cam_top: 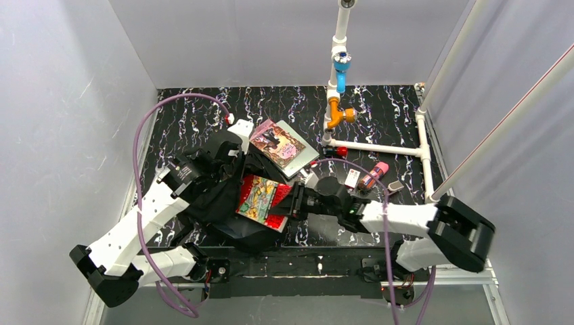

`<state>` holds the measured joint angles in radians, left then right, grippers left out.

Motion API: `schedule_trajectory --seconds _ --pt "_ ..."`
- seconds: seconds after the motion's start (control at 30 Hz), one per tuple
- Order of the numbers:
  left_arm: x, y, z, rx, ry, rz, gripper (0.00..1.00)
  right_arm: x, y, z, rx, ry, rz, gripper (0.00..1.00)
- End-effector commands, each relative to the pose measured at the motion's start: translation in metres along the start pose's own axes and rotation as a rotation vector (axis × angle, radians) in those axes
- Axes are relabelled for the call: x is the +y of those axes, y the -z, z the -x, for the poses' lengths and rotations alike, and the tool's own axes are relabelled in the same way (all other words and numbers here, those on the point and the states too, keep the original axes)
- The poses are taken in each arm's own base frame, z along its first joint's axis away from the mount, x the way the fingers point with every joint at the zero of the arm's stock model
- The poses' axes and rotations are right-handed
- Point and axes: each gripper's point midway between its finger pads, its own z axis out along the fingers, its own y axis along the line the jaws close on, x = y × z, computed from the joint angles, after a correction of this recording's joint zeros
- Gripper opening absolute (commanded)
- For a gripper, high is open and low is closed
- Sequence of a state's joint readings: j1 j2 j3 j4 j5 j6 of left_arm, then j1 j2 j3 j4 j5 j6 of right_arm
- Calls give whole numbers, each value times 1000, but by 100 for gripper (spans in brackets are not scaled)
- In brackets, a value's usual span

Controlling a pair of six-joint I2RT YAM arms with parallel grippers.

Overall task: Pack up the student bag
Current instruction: Place the book in the student bag.

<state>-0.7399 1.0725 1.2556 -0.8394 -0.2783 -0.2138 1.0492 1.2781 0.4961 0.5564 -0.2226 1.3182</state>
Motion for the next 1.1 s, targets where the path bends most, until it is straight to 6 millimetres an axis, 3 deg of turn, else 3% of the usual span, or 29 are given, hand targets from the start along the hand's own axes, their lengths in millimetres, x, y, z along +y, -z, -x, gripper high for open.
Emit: schedule_trajectory --seconds 0.0,0.17,0.33,0.4,0.53,0.57,0.63,0.73,0.83,0.97,1.0,1.07 --pt "-5 16 26 -85 48 -35 0 85 -25 23 -65 -10 254 1" --pt "-12 22 34 -90 54 -76 0 85 -66 33 -91 -46 253 1" --pt "-16 26 38 -86 59 -99 0 76 -114 67 -217 -5 200 1" --pt "5 28 37 -95 88 23 0 77 -138 75 -231 37 214 4" --pt "29 33 36 -126 32 127 0 47 -167 65 -155 63 149 49" --pt "27 33 35 -129 24 113 0 40 -170 59 -117 74 131 54" --pt "24 31 32 -120 22 95 0 17 -167 49 -71 102 55 64" --pt "21 25 24 -107 31 83 0 -14 -146 40 -41 159 -80 77" --pt "19 21 18 -104 40 70 0 -24 -124 36 13 293 -201 89" --pt "18 17 12 -104 49 64 0 -39 -95 22 127 427 -312 94" --pt "16 15 9 -99 49 56 0 -45 -88 20 140 433 -327 92" --pt "13 12 6 -92 53 43 0 -44 -81 19 135 441 -333 80"
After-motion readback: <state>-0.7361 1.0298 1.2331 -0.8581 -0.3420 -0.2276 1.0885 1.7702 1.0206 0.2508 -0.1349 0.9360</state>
